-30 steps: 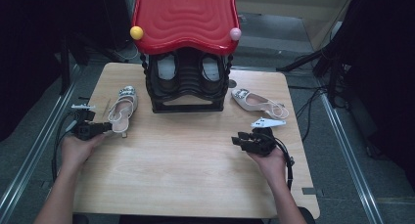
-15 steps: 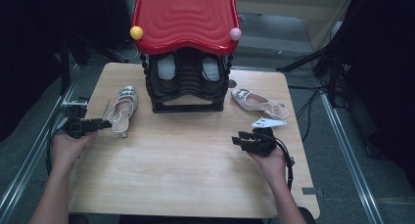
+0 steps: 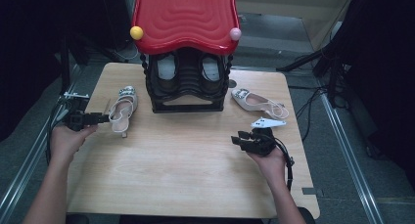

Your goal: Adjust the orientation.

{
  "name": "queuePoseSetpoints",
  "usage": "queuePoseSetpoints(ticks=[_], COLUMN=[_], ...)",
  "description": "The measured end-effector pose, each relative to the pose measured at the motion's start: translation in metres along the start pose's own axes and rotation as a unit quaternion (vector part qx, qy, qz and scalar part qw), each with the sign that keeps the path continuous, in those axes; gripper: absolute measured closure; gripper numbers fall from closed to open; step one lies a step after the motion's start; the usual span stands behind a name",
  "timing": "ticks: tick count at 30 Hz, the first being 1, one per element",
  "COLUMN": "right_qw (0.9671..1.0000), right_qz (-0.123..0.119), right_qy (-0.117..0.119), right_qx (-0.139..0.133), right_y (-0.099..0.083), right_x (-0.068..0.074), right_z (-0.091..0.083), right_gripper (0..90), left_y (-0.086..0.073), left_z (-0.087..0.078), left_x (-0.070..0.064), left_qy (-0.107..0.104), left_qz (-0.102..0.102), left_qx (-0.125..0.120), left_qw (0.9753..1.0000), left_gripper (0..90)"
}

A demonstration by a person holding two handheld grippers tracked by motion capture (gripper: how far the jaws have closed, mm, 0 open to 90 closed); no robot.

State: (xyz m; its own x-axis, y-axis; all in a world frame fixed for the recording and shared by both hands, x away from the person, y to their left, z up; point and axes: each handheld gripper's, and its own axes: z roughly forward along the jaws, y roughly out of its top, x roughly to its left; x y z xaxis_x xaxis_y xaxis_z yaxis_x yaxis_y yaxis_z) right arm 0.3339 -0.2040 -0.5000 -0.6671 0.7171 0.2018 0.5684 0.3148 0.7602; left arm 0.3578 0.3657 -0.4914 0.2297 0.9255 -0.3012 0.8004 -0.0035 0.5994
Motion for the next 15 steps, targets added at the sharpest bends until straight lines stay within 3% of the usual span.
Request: queuePoseSetpoints(ticks=[7,15], right_qw=[1.0000,1.0000], right_qz=[0.000,0.001], right_qy=[0.000,-0.002], right_qx=[0.000,0.001], right_y=[0.000,0.000], right_x=[0.001,0.000], right_z=[0.000,0.000], right_gripper=[60.1,60.1], left_y=[0.013,0.028], left_z=[-0.010,-0.014], left_x=[0.002,-0.004], left_qy=[0.000,0.002], left_qz=[-0.020,-0.010], left_qx=[-0.018,-0.021], left_qw=[0.9996,0.9997], left_gripper=[42.8,42.9])
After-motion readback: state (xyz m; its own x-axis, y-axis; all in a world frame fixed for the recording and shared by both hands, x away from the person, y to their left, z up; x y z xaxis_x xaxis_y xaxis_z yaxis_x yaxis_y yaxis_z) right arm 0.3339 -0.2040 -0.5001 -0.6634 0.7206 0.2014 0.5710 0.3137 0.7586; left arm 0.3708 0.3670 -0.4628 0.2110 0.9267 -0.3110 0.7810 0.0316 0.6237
